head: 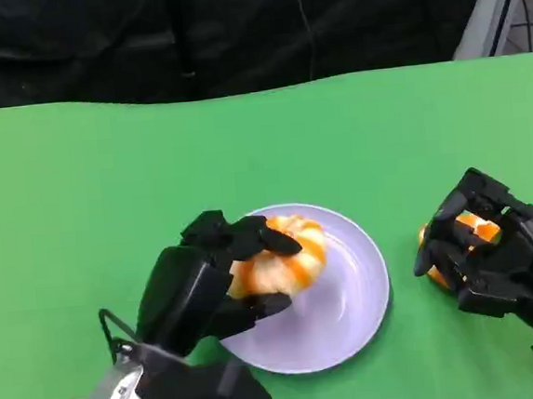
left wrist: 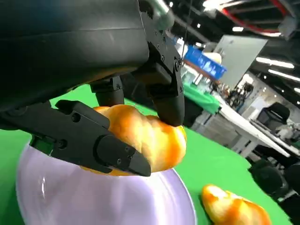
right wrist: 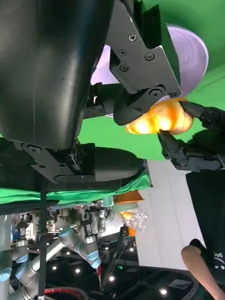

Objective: Grasp the bread from the table and place it into the plate.

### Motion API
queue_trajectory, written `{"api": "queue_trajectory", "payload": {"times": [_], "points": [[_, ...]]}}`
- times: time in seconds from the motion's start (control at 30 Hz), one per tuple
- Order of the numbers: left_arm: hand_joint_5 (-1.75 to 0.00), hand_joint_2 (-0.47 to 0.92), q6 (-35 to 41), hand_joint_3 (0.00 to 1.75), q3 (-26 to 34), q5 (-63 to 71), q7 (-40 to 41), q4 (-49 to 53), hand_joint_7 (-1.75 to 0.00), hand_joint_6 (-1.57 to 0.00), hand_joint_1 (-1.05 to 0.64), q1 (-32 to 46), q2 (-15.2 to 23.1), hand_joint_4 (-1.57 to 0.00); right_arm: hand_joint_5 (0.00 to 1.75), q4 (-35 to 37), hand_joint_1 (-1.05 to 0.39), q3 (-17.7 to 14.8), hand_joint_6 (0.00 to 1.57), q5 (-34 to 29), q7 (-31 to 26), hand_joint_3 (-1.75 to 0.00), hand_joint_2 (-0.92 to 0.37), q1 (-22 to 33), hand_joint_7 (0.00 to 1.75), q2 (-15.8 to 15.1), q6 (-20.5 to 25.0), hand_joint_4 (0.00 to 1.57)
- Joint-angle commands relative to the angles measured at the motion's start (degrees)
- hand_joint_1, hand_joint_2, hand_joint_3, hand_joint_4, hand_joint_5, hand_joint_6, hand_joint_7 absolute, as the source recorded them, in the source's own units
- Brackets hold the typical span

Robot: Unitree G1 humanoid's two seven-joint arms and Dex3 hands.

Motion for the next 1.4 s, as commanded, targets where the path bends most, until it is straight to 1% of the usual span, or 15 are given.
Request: {"api": "queue_trajectory", "payload": {"times": [0.03,0.17,0.2,0.27,0.57,0.6,0.63,0.67,0.7,0.77,0.97,1.17,1.2,1.23,1.4], "points": [[-1.38,0.92,-2.50,0.15,0.57,-3.31,-2.66,3.58,-0.92,-0.70,-0.08,-1.63,-0.51,-0.51,1.75,-0.66,0.14,-0.20,0.39,0.17,-0.35,-1.16,-0.65,0.03,1.59,-0.55,0.19,0.45],[-1.30,0.92,-3.48,0.15,1.35,-6.45,-6.34,5.32,-0.72,-0.77,-0.09,-1.99,-1.06,-0.51,1.75,-0.86,0.15,-0.20,0.39,0.41,-0.33,-1.16,-0.66,0.06,1.59,-0.49,0.59,0.45],[-1.16,0.92,-3.33,0.13,1.55,-6.92,-7.06,5.24,-0.56,-0.82,-0.10,-1.91,-1.15,-0.54,1.75,-0.86,0.15,-0.19,0.39,0.35,-0.36,-1.16,-0.66,0.06,1.59,-0.51,0.56,0.45],[-1.06,0.92,-3.13,0.12,1.81,-7.54,-8.01,5.06,-0.41,-0.87,-0.10,-1.80,-1.24,-0.57,1.75,-0.86,0.15,-0.19,0.39,0.28,-0.38,-1.16,-0.66,0.06,1.59,-0.53,0.51,0.45],[-1.01,0.92,-2.77,0.12,2.21,-7.06,-9.03,4.27,-0.33,-0.91,-0.10,-1.52,-0.93,-0.58,1.75,-0.84,0.15,-0.19,0.38,0.31,-0.34,-1.16,-0.66,0.03,1.60,-0.54,0.53,0.45],[-0.65,0.92,-2.50,0.08,2.11,-6.54,-9.09,3.83,-0.17,-0.78,-0.35,-1.43,-0.56,-0.59,1.75,-0.82,0.14,-0.19,0.38,0.33,-0.30,-1.16,-0.66,0.01,1.60,-0.54,0.54,0.45],[-0.40,0.92,-2.31,0.07,2.03,-6.19,-9.13,3.52,-0.10,-0.76,-0.43,-1.36,-0.31,-0.65,1.75,-0.80,0.14,-0.20,0.38,0.35,-0.28,-1.16,-0.66,-0.01,1.60,-0.55,0.55,0.45],[-0.28,0.92,-2.02,0.06,2.01,-5.96,-9.29,3.03,-0.06,-0.74,-0.47,-1.22,-0.10,-0.69,1.75,-0.75,0.14,-0.21,0.38,0.36,-0.32,-1.16,-0.66,-0.05,1.60,-0.54,0.61,0.45],[-0.16,0.92,-1.79,0.07,2.03,-5.89,-9.52,2.68,-0.02,-0.69,-0.59,-1.11,0.00,-0.68,1.75,-0.74,0.15,-0.22,0.38,0.36,-0.39,-1.16,-0.66,-0.07,1.59,-0.53,0.72,0.44],[-0.08,0.92,-1.15,0.08,2.12,-6.12,-10.65,1.84,-0.01,-0.64,-0.68,-0.86,0.21,-0.67,1.75,-0.64,0.15,-0.23,0.38,0.32,-0.37,-1.16,-0.66,-0.14,1.59,-0.54,0.63,0.43],[0.00,0.92,0.44,0.20,2.19,-7.61,-16.92,-0.39,0.00,-0.47,-0.90,-0.47,1.42,-0.54,1.75,-0.07,0.13,-0.21,0.38,-0.51,-0.78,-1.16,-0.65,-0.17,1.58,-0.44,-1.16,0.41],[0.00,0.92,1.06,0.23,2.69,-8.31,-18.57,-1.47,0.00,-0.45,-0.93,-0.08,1.60,-0.52,1.75,0.05,0.13,-0.11,0.38,-0.39,-0.86,-1.17,-0.64,-0.22,1.58,-0.38,-1.39,0.41],[0.00,0.92,1.16,0.28,2.87,-8.55,-18.95,-1.79,0.00,-0.36,-1.00,0.03,1.77,-0.41,1.75,0.04,0.12,-0.11,0.38,-0.33,-0.91,-1.17,-0.64,-0.25,1.58,-0.30,-1.32,0.41],[0.00,0.92,1.25,0.30,3.00,-8.74,-19.24,-2.05,0.00,-0.31,-1.02,0.13,1.90,-0.35,1.75,0.04,0.12,-0.11,0.38,-0.29,-0.94,-1.17,-0.63,-0.28,1.57,-0.25,-1.27,0.41],[0.00,0.92,1.58,0.33,3.22,-8.89,-19.75,-2.64,0.00,-0.27,-1.05,0.38,1.94,-0.30,1.75,0.04,0.12,-0.12,0.38,-0.28,-0.99,-1.16,-0.64,-0.29,1.57,-0.21,-1.22,0.40]]}}
